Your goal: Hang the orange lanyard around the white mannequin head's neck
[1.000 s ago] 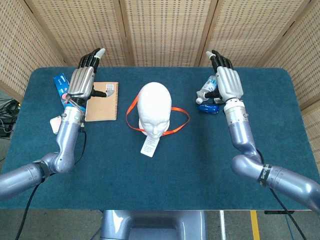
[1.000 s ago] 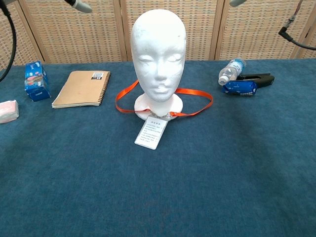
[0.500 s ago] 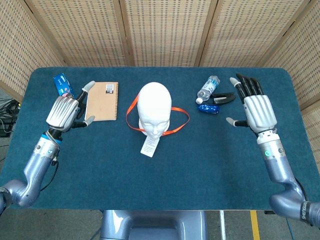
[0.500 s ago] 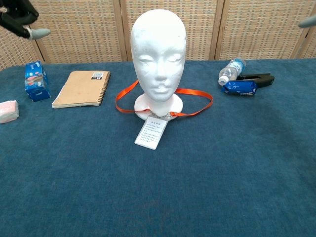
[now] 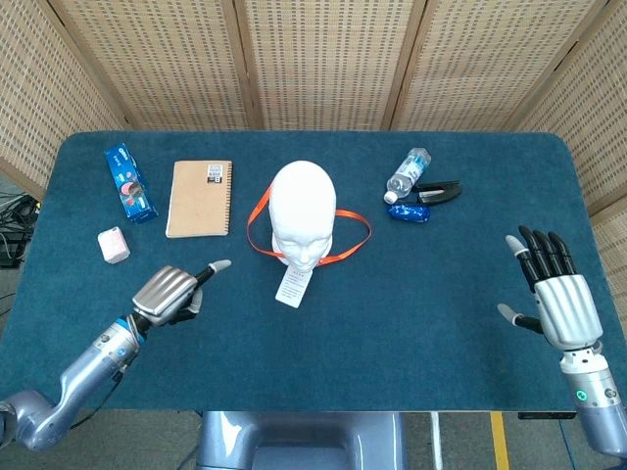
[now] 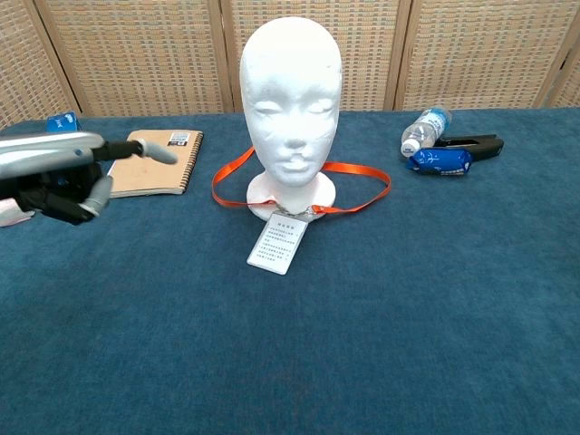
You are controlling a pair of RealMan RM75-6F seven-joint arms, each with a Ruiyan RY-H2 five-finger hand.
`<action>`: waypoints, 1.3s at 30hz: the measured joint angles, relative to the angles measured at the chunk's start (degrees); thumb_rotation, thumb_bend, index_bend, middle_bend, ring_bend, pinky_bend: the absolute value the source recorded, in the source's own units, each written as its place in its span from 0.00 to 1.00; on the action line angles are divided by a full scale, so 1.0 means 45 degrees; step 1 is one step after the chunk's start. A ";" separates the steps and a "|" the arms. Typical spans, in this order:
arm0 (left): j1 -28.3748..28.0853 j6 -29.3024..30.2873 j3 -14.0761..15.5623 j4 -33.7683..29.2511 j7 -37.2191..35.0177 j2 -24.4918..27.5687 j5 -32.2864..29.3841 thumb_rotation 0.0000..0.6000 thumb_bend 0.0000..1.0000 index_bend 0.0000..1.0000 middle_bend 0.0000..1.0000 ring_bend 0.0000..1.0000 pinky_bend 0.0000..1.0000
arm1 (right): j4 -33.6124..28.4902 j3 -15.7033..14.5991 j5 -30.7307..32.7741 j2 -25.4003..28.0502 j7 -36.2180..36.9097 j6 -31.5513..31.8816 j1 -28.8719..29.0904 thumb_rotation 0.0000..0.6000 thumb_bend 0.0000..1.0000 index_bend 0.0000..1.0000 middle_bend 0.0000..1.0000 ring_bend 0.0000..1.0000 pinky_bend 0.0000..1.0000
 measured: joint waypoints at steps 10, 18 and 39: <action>-0.1243 -0.1890 -0.0879 0.0186 0.1758 -0.1861 -0.2884 1.00 0.87 0.10 1.00 1.00 1.00 | -0.0006 0.0116 0.0293 -0.0098 -0.0801 -0.0231 -0.0524 1.00 0.00 0.00 0.00 0.00 0.00; -0.2394 -0.2730 -0.1380 0.1034 0.3308 -0.3263 -0.5390 1.00 0.86 0.12 1.00 1.00 1.00 | -0.0090 0.0418 0.0365 0.0034 -0.0594 -0.0518 -0.0676 1.00 0.00 0.00 0.00 0.00 0.00; -0.4089 -0.2956 -0.0946 0.1728 0.5286 -0.4399 -0.9374 1.00 0.86 0.14 1.00 1.00 1.00 | -0.0134 0.0751 0.0006 -0.0123 -0.0924 -0.0910 -0.0910 1.00 0.00 0.00 0.00 0.00 0.00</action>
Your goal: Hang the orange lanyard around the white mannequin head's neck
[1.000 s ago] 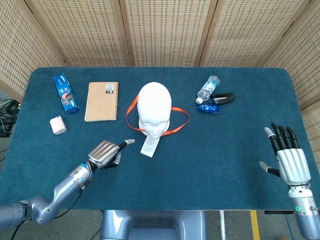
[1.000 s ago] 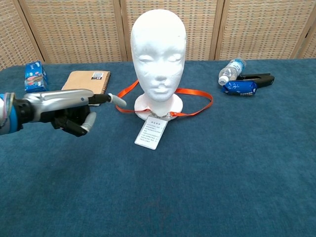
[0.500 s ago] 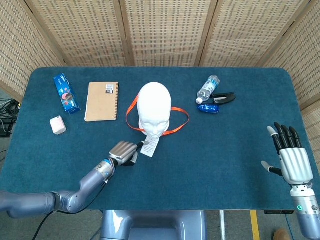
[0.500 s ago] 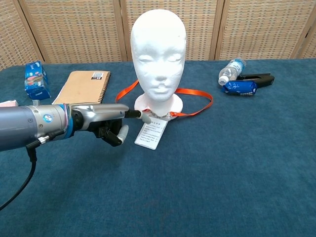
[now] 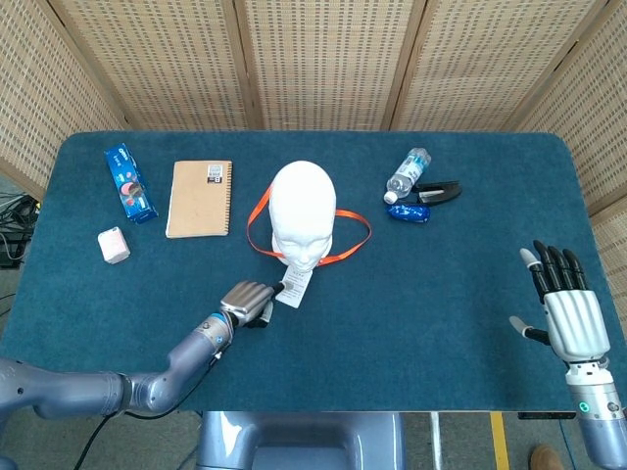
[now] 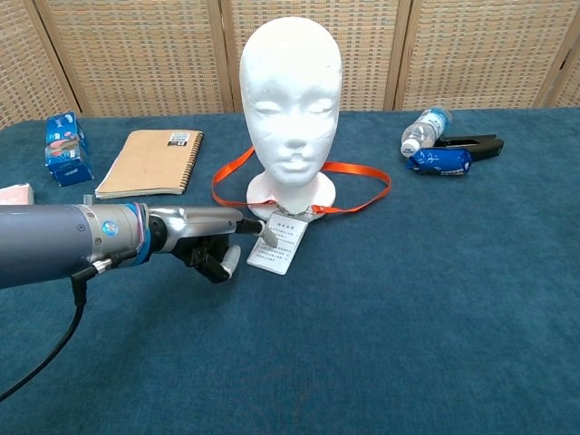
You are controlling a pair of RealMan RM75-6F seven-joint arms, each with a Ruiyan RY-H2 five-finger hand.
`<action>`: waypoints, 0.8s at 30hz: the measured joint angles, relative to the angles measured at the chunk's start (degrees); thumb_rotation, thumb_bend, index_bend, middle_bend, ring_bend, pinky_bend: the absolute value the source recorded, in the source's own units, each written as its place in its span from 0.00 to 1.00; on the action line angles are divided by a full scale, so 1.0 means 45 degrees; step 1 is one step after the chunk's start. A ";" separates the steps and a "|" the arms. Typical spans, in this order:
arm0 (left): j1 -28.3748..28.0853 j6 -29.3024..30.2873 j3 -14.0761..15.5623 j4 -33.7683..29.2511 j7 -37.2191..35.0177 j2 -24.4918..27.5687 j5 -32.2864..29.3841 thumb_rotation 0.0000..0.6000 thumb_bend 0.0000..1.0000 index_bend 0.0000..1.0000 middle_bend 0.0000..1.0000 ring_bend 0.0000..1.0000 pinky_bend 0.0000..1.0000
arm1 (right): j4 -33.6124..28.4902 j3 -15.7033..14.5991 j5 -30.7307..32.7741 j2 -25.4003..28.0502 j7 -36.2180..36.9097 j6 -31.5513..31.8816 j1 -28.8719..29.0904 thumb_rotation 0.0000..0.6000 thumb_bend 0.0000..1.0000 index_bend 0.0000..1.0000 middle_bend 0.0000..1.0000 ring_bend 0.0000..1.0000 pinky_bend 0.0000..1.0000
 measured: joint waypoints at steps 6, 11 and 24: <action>-0.0126 -0.0015 0.0102 0.0019 -0.0024 -0.0097 -0.0093 1.00 0.86 0.14 1.00 1.00 1.00 | -0.0020 0.0071 -0.0061 -0.0003 -0.0044 -0.0012 -0.0051 1.00 0.00 0.00 0.00 0.00 0.00; -0.0149 -0.0036 0.0313 -0.0128 0.0013 -0.0066 -0.0035 1.00 0.86 0.15 1.00 1.00 1.00 | -0.0042 0.0130 -0.0074 -0.0002 -0.0062 -0.0029 -0.0084 1.00 0.00 0.00 0.00 0.00 0.00; -0.0205 -0.0231 0.1119 -0.1213 0.0259 0.0551 0.0061 1.00 0.86 0.19 1.00 1.00 1.00 | -0.0104 0.0242 -0.0169 -0.0006 -0.0066 -0.0048 -0.0166 1.00 0.00 0.00 0.00 0.00 0.00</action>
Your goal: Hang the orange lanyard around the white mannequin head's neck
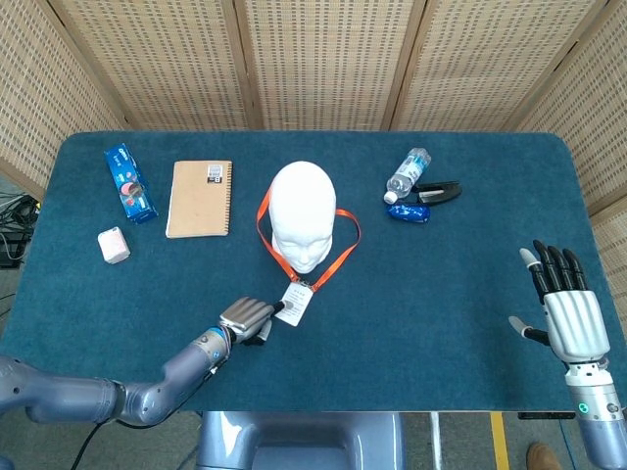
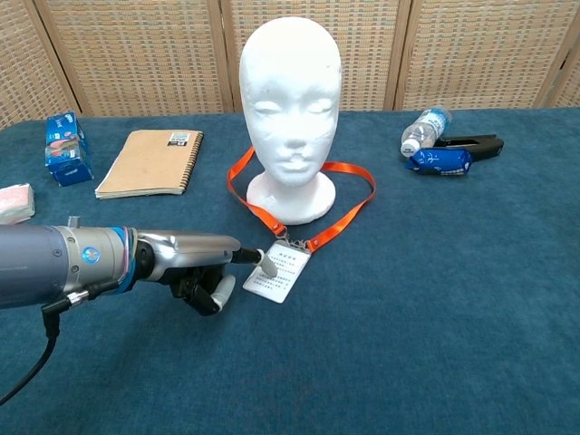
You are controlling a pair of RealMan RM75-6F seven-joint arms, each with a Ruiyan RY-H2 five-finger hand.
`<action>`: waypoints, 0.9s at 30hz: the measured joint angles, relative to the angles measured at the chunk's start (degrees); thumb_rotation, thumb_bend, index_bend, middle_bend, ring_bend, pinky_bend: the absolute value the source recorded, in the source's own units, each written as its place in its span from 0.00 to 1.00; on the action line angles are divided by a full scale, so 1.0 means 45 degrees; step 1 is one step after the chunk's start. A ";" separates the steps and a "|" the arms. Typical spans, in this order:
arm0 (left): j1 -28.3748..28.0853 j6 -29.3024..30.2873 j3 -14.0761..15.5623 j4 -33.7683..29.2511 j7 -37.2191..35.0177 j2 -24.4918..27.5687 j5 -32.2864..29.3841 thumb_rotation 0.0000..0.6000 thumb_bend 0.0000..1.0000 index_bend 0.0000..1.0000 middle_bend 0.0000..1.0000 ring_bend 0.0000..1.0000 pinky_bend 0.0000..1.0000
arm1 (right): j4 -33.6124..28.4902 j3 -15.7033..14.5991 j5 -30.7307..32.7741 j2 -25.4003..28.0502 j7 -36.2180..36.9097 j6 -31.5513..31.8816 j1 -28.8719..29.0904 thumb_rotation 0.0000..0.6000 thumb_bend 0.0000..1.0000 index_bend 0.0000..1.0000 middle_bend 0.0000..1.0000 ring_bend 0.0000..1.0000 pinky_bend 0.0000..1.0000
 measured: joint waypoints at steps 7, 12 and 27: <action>-0.0181 -0.0184 0.0350 -0.0897 0.0047 0.0536 -0.0013 1.00 0.86 0.20 1.00 1.00 1.00 | -0.0027 0.0060 -0.0044 -0.0031 -0.0081 -0.0043 -0.0025 1.00 0.00 0.00 0.00 0.00 0.00; -0.0501 -0.0527 0.0674 -0.1600 0.0194 0.0830 -0.0068 1.00 0.86 0.21 1.00 1.00 1.00 | -0.0058 0.0099 -0.0070 -0.0054 -0.0165 -0.0063 -0.0045 1.00 0.00 0.00 0.00 0.00 0.00; -0.1418 -0.0923 0.1346 -0.3237 0.0248 0.1374 -0.0201 1.00 0.86 0.23 1.00 1.00 1.00 | -0.0093 0.0172 -0.0160 -0.0056 -0.0233 -0.0069 -0.0109 1.00 0.00 0.00 0.00 0.00 0.00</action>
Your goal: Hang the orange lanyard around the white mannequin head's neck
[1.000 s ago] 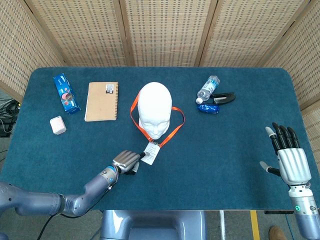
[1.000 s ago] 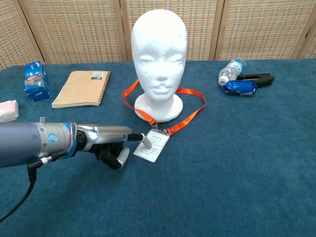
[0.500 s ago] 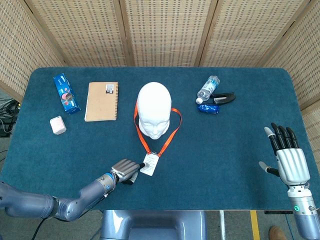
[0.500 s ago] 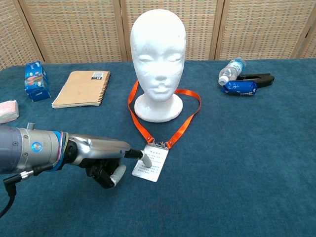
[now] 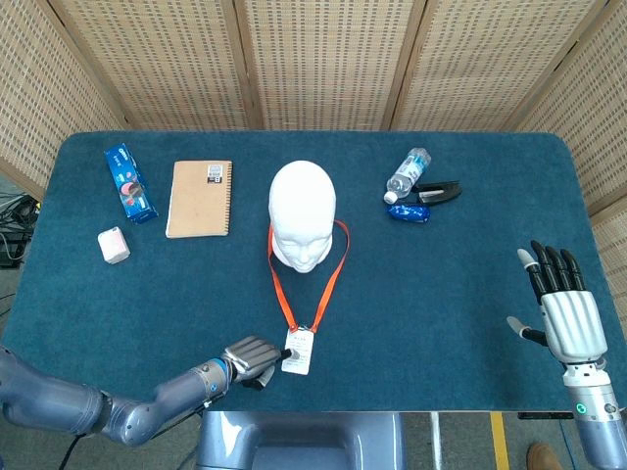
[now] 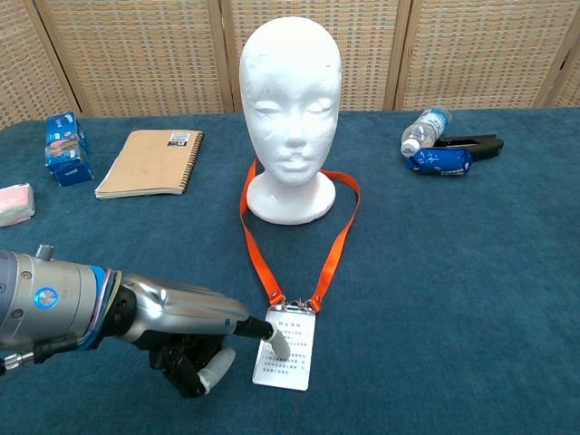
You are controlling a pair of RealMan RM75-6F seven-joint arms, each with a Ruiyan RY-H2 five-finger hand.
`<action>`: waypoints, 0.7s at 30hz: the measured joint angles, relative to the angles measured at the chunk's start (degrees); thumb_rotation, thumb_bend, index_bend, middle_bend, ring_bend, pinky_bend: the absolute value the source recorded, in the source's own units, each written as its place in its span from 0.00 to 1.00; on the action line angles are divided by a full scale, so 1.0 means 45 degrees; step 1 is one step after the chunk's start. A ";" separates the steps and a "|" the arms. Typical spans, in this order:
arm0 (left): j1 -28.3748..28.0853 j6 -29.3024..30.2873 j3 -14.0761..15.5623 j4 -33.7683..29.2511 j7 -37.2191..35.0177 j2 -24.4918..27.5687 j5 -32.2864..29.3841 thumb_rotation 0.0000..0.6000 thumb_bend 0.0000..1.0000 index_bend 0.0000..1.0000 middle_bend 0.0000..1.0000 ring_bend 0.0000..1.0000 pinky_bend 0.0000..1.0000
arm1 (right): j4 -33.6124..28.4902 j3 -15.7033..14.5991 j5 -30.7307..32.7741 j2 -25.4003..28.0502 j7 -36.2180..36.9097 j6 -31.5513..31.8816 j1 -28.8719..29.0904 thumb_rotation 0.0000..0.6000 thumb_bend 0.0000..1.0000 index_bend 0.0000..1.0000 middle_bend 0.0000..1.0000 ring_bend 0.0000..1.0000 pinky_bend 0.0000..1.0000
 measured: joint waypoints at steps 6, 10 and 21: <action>0.0000 0.0274 -0.0036 -0.0292 -0.0243 0.0117 0.0450 1.00 0.85 0.20 1.00 1.00 1.00 | 0.0011 0.0013 -0.0009 -0.0010 -0.0040 -0.0039 -0.0012 1.00 0.00 0.00 0.00 0.00 0.00; 0.0417 0.1207 -0.0267 -0.0453 -0.0474 0.0359 0.1470 1.00 0.85 0.18 1.00 1.00 1.00 | 0.0011 0.0006 -0.0042 -0.0022 -0.0055 -0.0057 -0.0013 1.00 0.00 0.00 0.00 0.00 0.00; 0.2374 0.3393 -0.0258 -0.1172 -0.1851 0.3014 0.5243 0.99 0.00 0.00 0.88 0.85 0.85 | -0.0163 -0.0022 -0.0252 -0.0002 -0.0157 0.0092 -0.0091 1.00 0.00 0.00 0.00 0.00 0.00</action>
